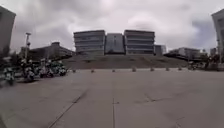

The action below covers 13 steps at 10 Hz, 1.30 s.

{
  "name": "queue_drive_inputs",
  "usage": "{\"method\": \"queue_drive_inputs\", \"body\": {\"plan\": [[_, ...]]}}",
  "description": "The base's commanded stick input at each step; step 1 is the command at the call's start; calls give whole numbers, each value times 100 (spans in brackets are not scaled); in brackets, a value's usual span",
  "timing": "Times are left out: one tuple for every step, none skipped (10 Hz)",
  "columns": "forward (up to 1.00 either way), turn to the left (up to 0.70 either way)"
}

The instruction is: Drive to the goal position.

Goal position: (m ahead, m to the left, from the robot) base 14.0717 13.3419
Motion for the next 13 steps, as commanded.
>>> {"method": "queue_drive_inputs", "body": {"plan": [[100, 0], [100, 0], [100, 0], [100, 0], [100, 0], [100, 0], [100, 0], [100, 0], [100, 0], [100, 0], [100, 0], [100, 0], [100, 0]]}}
